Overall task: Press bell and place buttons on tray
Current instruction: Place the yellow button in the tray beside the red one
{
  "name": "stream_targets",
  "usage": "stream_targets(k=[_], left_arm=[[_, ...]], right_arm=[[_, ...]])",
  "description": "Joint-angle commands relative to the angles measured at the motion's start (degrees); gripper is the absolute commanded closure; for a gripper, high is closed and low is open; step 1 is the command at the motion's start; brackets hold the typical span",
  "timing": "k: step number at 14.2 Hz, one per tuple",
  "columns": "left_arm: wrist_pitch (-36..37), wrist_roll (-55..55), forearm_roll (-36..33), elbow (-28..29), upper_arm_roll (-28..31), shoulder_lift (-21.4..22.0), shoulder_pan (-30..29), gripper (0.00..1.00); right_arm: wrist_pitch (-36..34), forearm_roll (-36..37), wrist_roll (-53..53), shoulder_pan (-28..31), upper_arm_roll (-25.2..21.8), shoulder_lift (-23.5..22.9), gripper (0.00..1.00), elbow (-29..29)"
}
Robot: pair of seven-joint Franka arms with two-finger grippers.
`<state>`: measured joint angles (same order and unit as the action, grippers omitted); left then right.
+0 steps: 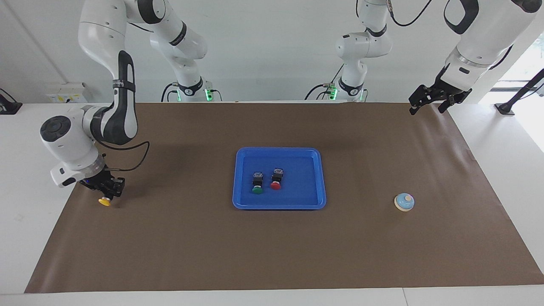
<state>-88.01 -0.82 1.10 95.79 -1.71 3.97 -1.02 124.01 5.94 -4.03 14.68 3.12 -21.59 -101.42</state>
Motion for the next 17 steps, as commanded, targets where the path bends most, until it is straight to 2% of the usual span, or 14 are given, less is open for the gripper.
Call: stream_targets(k=[1,3,6,8,11,14,17], left_arm=[[0.7,-0.3,0.0,-0.5,0.2,0.2,0.1,0.0],[0.7,-0.3,0.0,-0.5,0.2,0.2,0.1,0.0],[0.7,-0.3,0.0,-0.5,0.2,0.2,0.1,0.0],[0.7,-0.3,0.0,-0.5,0.2,0.2,0.1,0.0],[0.7,-0.3,0.0,-0.5,0.2,0.2,0.1,0.0],[0.7,-0.3,0.0,-0.5,0.2,0.2,0.1,0.0],[0.7,-0.3,0.0,-0.5,0.2,0.2,0.1,0.0]], right_arm=[[-8.5,-0.1,6.3,-6.1,0.2,-1.5,1.0,8.1],[-13.7,0.1,17.2,-13.2,0.1,-2.5,1.0,11.7],[-15.7,-0.4,31.2,-23.1,0.2,-3.9,1.0,15.8],[-20.0,-3.0,40.5,-30.1,0.0,-6.3,1.0,21.2],[-20.5,-4.7,47.9,-38.0,0.1,-9.1,1.0,25.4],[-19.4,-5.8,49.4,-43.8,0.1,-11.9,1.0,27.6],[-14.2,-8.6,50.6,-47.5,0.1,-13.0,1.0,27.5]])
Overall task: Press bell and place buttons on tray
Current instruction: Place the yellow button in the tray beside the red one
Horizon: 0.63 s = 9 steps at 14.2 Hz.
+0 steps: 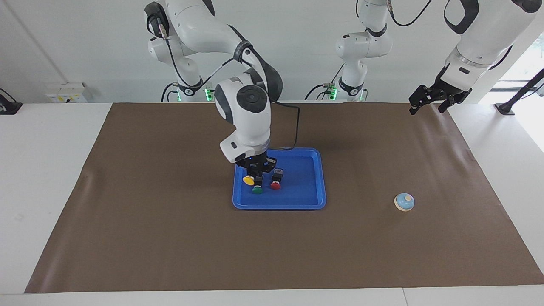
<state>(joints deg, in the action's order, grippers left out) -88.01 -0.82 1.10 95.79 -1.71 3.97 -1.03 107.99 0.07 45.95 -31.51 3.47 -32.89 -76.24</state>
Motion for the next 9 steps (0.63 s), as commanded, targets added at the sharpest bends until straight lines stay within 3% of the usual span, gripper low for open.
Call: stream_targets(k=[1,5,9], left_arm=[[0.7,-0.3,0.0,-0.5,0.2,0.2,0.1,0.0],[0.7,-0.3,0.0,-0.5,0.2,0.2,0.1,0.0],[0.7,-0.3,0.0,-0.5,0.2,0.2,0.1,0.0]], right_arm=[[1.9,-3.2,0.6,-2.4,-0.2,-2.0,1.0,2.2],[9.1,-2.9,0.6,-6.0,-0.2,-3.9,1.0,-2.1],[12.1,-2.2,-0.9,-6.6,-0.2,-6.8,1.0,-2.3]])
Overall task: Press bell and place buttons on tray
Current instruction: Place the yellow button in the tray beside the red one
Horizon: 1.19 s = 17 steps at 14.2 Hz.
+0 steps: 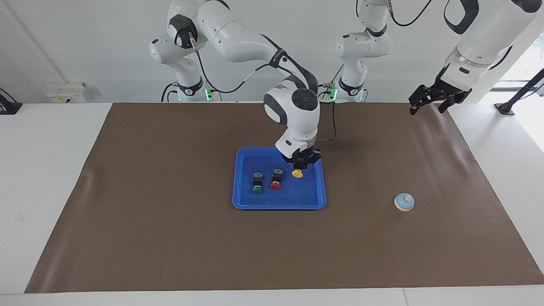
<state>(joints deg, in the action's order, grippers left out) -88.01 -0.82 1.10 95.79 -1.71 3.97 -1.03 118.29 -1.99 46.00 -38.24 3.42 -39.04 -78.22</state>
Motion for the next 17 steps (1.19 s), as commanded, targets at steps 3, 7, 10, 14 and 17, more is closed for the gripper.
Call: stream_targets(k=[3,7,10,14,17], left_arm=[[0.7,-0.3,0.0,-0.5,0.2,0.2,0.1,0.0],[0.7,-0.3,0.0,-0.5,0.2,0.2,0.1,0.0],[0.7,-0.3,0.0,-0.5,0.2,0.2,0.1,0.0],[0.7,-0.3,0.0,-0.5,0.2,0.2,0.1,0.0],[0.7,-0.3,0.0,-0.5,0.2,0.2,0.1,0.0]], right_arm=[[1.8,-0.4,-0.9,0.0,-0.2,-0.9,1.0,-0.4],[1.9,-0.7,0.1,-0.2,-0.2,-0.9,0.0,-0.4],[-1.3,-1.2,1.1,0.8,-0.4,0.4,0.0,0.2],[-2.5,-1.2,1.0,5.1,-1.3,3.6,0.0,0.3],[-4.5,-0.7,0.3,11.1,-1.5,6.5,0.0,0.3]])
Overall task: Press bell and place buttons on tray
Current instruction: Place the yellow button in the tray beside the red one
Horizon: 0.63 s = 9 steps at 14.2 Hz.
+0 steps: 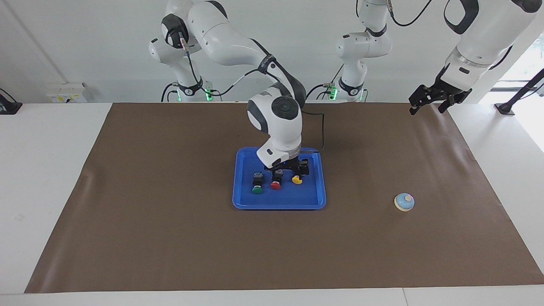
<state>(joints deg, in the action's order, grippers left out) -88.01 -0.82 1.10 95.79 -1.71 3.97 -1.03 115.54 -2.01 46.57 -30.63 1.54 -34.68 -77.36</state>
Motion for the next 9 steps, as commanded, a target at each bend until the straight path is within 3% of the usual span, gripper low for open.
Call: stream_targets(k=[1,9], left_arm=[[0.7,-0.3,0.0,-0.5,0.2,0.2,0.1,0.0],[0.7,-0.3,0.0,-0.5,0.2,0.2,0.1,0.0]], right_arm=[[-2.3,-0.3,-0.9,6.2,0.4,3.4,0.0,-0.6],[-14.4,-0.1,-34.5,24.6,0.3,11.3,0.0,-0.6]])
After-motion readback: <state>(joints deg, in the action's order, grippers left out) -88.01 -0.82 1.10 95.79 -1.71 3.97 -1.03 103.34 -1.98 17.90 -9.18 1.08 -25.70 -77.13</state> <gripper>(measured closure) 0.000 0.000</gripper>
